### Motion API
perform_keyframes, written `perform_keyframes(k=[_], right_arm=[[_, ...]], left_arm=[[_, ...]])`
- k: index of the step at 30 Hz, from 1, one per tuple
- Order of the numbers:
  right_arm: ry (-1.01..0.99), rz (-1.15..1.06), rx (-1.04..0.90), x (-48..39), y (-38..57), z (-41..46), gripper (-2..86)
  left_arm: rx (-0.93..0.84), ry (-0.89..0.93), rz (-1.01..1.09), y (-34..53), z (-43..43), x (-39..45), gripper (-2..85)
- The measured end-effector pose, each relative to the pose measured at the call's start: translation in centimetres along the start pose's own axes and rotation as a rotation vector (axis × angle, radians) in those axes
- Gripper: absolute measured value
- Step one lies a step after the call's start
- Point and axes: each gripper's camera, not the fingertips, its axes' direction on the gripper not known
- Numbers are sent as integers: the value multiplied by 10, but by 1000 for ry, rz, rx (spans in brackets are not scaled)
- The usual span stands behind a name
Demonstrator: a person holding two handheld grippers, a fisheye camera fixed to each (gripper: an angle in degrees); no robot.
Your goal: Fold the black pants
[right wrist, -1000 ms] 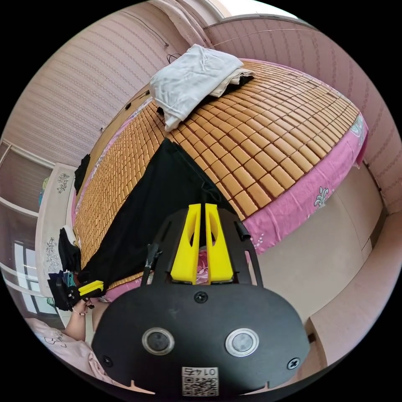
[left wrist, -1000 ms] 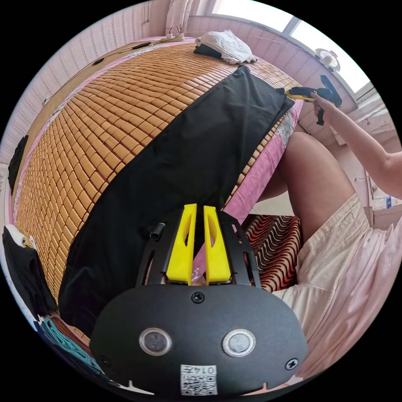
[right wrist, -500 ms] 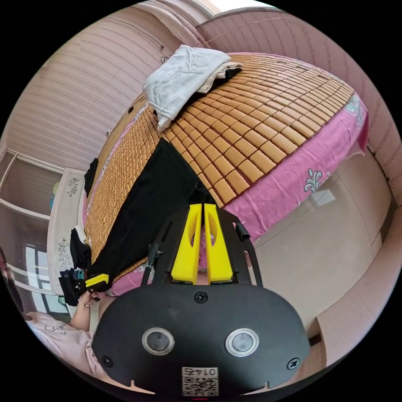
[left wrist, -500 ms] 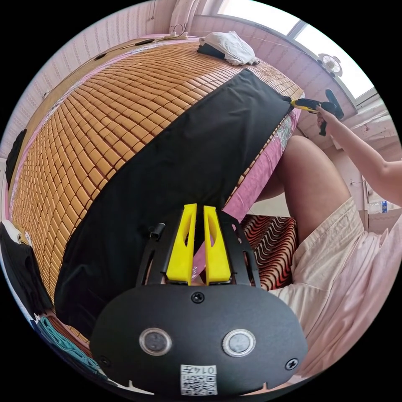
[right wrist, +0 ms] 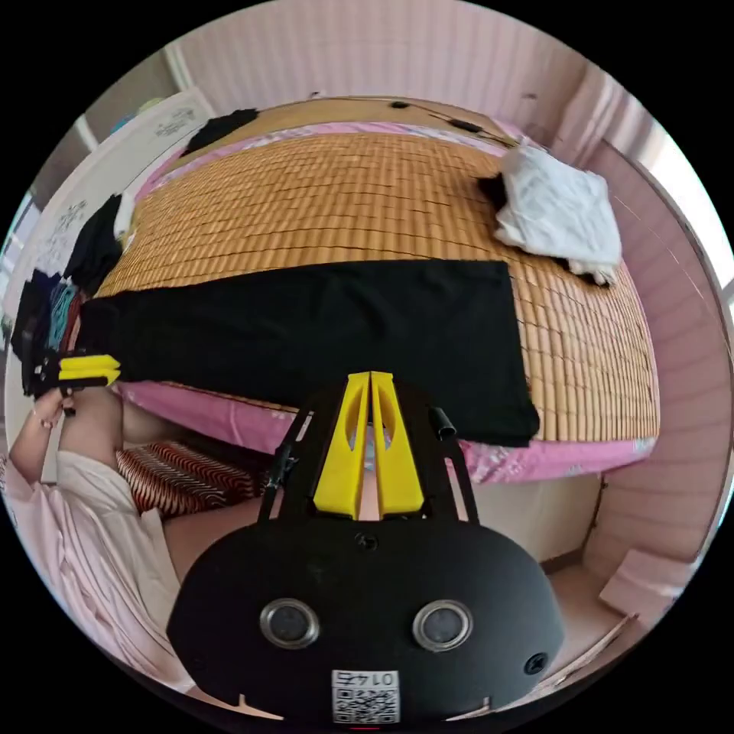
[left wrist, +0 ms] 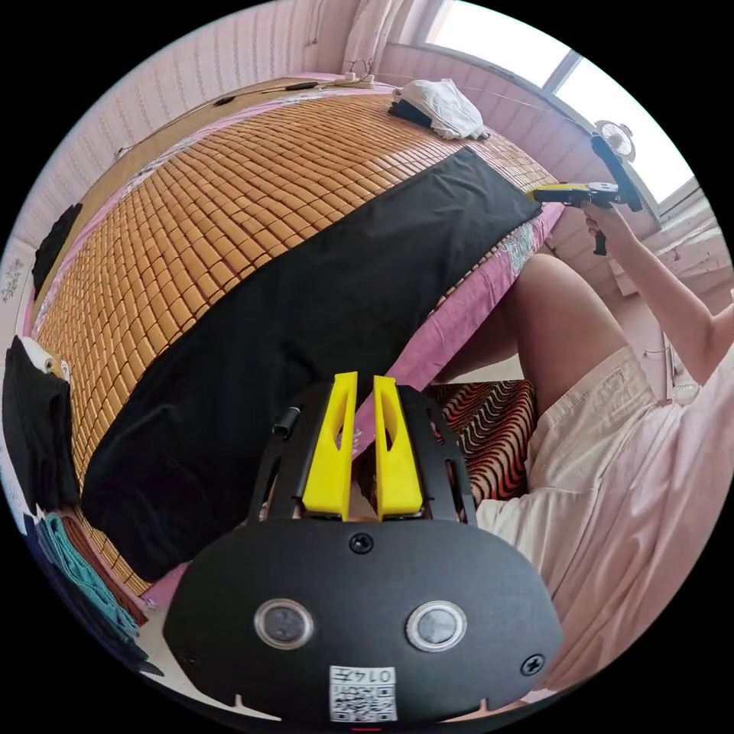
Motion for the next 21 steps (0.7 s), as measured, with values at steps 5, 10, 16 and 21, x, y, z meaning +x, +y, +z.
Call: perform_keyframes(k=[5, 10, 16, 21], right_arm=[[-200, -495, -53, -203, -48, 60, -3], [-2, -644, -97, -290, -31, 113, -4], [18, -656, -135, -313, -32, 144, -5], [-54, -708, -270, -320, -45, 159, -7]], left_arm=[[8, -107, -177, 39, -13, -49, 41], [16, -79, -95, 48, -7, -36, 38], [104, 117, -7, 32, 11, 1, 39], [130, 122, 35, 20, 19, 14, 39]])
